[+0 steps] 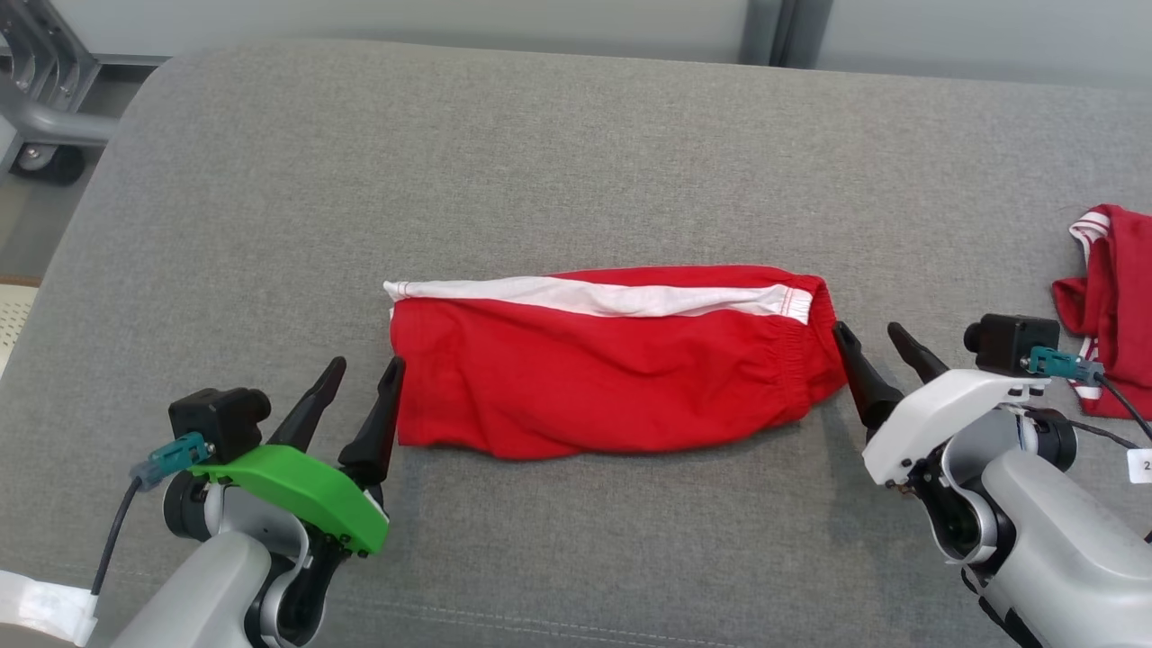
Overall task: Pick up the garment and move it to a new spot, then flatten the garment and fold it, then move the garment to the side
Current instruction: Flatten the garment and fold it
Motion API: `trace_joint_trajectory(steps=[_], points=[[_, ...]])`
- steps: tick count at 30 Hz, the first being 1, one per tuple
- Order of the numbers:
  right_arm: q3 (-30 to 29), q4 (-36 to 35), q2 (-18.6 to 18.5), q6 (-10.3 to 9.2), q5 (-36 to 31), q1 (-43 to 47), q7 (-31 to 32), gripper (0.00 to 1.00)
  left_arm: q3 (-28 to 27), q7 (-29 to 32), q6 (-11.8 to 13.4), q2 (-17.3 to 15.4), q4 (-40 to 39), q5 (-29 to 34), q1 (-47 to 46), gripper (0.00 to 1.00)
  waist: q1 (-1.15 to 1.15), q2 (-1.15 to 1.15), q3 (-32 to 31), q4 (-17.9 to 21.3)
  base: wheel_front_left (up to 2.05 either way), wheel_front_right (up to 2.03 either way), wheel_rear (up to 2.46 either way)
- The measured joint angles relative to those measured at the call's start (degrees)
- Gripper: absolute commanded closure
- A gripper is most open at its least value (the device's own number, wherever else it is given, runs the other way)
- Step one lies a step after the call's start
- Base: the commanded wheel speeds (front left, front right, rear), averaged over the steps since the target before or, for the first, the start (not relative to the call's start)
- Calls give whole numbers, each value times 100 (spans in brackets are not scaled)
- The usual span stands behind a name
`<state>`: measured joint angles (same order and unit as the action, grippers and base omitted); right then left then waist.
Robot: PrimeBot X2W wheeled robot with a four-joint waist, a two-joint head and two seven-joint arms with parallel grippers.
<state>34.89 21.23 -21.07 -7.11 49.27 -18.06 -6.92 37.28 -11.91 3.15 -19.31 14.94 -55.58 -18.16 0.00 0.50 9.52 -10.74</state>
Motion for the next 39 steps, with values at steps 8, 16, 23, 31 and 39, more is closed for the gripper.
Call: trace_joint_trajectory(steps=[8,16,23,31,39], points=[[236,411,159,0,-203,-177,43,0,15,-24,42,-7,-70,85,-68,0,0,0,21,-228,0,0,0],[334,973,275,0,-308,-272,176,0,-15,-25,98,-51,-92,85,-62,0,0,0,23,-301,0,0,0],[293,1306,363,-3,-282,-309,218,0,-18,-26,109,-70,-118,85,-58,0,0,0,15,-329,0,0,0],[292,1497,599,135,-74,-422,302,0,-18,-25,151,-107,-177,85,-54,0,0,0,24,-351,0,0,0],[263,1718,758,383,151,-528,413,0,-18,-24,166,-110,-213,85,-49,0,0,0,27,-404,0,0,0]])
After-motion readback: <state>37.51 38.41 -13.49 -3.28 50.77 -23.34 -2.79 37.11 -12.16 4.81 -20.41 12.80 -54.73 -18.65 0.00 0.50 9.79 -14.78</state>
